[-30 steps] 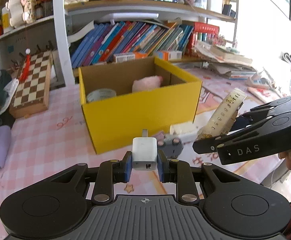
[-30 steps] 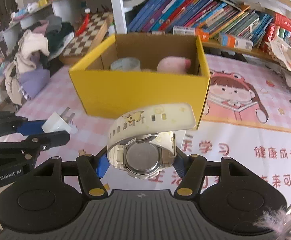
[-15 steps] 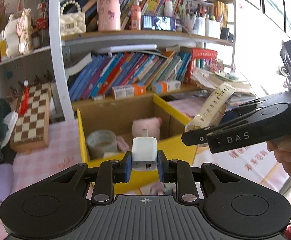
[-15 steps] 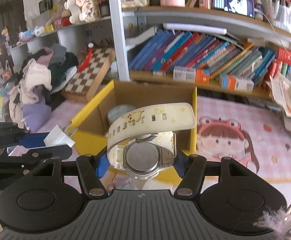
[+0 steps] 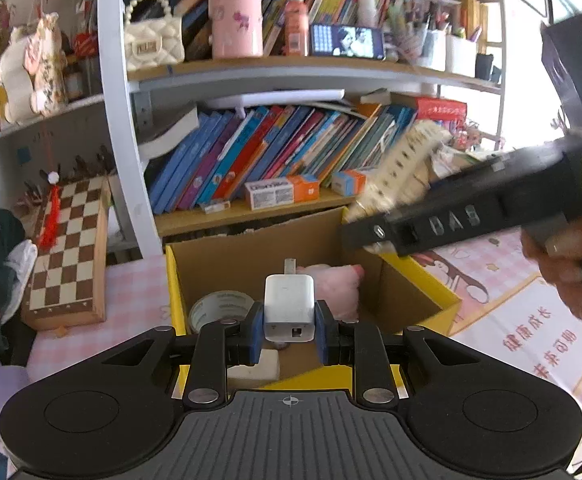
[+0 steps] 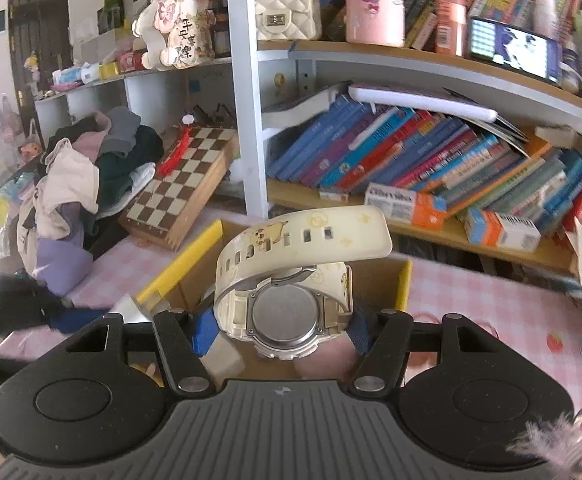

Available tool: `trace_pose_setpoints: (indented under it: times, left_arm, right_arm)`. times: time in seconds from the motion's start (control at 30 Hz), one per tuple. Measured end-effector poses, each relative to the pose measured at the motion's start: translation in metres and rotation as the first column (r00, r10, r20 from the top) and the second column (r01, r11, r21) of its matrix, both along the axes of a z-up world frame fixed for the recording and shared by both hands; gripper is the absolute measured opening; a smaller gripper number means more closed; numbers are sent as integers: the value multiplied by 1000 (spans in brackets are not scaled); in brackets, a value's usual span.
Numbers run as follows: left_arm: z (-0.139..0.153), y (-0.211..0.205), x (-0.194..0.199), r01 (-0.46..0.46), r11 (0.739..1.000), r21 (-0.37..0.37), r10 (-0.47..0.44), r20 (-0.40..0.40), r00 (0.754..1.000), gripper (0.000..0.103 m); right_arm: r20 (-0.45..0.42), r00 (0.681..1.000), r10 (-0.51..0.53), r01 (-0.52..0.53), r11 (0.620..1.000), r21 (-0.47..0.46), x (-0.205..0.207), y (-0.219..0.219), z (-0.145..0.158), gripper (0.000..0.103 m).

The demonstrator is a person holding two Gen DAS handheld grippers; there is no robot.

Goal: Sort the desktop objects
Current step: 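Lift the charger plug and wristwatch up over the yellow box with both grippers, then open both grippers to drop the plug and watch into the box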

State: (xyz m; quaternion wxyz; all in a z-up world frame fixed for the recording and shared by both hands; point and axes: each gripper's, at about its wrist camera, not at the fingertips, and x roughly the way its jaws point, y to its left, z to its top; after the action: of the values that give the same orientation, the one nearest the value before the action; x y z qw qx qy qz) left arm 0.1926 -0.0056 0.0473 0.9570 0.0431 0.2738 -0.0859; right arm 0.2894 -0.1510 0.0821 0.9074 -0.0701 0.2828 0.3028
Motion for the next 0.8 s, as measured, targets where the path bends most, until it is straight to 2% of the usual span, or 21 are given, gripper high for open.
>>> trace_pose_setpoints:
  times: [0.13,0.37,0.8]
  left_arm:
    - [-10,-4,21,5,1000,15,-5,-36,999,24]
    - [-24,-14,49,24,999,29,-22,-94,995,24]
    - [-51,-22,82,52,998,21,-47,-216,975,24]
  right_arm:
    - [17,999,37,-37,999,-14,26,17,2,60]
    - [-14,995,94,-95,994,-52,70,49,-6,60]
    - [-228,949,219,-264,946,-189,122,112,-70,60]
